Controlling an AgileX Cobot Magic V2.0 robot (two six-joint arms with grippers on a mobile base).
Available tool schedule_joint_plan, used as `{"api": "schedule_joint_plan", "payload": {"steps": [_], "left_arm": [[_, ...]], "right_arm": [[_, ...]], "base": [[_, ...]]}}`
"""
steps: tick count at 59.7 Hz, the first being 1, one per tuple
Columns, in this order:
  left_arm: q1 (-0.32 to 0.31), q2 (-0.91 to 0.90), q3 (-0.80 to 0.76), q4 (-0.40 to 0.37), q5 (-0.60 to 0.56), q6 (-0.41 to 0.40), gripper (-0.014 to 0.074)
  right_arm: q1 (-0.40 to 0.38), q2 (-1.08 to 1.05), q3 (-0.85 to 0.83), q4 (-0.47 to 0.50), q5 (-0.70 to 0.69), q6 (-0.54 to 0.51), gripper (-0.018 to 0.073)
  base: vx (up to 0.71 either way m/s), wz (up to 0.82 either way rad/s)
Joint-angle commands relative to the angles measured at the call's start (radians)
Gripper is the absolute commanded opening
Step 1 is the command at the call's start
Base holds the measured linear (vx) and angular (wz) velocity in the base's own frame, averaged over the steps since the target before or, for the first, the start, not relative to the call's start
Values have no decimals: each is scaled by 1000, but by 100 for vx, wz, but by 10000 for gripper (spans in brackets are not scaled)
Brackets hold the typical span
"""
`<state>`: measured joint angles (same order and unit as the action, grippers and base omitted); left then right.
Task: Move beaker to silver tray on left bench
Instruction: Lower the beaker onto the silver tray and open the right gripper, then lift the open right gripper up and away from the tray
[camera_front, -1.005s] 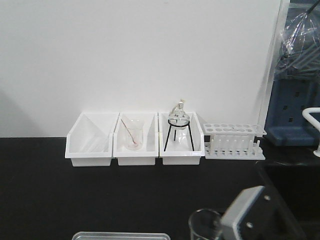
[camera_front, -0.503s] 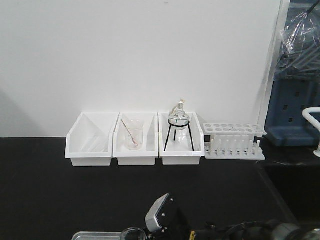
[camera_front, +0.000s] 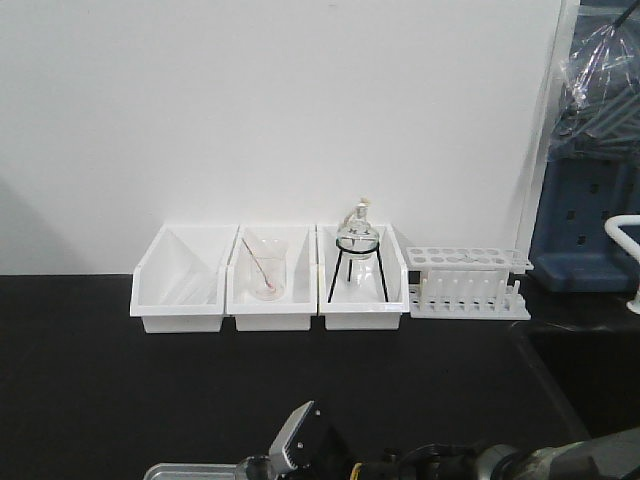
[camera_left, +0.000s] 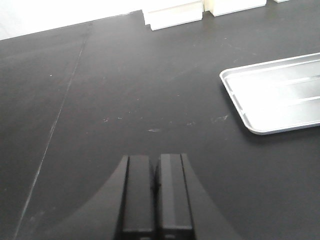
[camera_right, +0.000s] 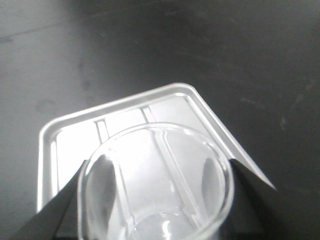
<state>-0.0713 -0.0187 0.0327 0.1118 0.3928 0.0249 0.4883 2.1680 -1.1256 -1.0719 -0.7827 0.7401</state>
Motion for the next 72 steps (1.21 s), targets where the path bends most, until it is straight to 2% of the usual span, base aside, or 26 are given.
{"api": "schedule_joint_plan", "payload": {"steps": [1,13,24,32,43,48,65,67,72], "left_arm": [[-4,-7,20,2,-83,-2,1],[-4,-7,20,2,-83,-2,1],[-4,-7,20,2,-83,-2,1],[-4,-7,20,2,-83,-2,1],[-4,-7,20,2,-83,-2,1],[-4,-7,20,2,-83,-2,1],[-4,-7,20,2,-83,-2,1],[-4,-7,20,2,-83,-2,1],[-4,-7,20,2,-83,-2,1]], "right_arm": [[-3,-33,-27,49,-55,-26,-7],[-3,-21,-27,52,-15,-68,33],[-3,-21,-27,60,-13,-70,167],[-3,-21,-27,58,-13,-70,340],[-3,-21,-27,64,-21,-69,649],[-3,-31,-27,64,-21,-56,724],[-3,-195,-27,64,24,-7,682],[-3,-220,-27,64,40,18,668],[-3,-299,-27,55,96,161,595]], "base": [[0,0],[0,0],[0,0],[0,0],[0,0],[0,0],[0,0],[0,0],[0,0]]}}
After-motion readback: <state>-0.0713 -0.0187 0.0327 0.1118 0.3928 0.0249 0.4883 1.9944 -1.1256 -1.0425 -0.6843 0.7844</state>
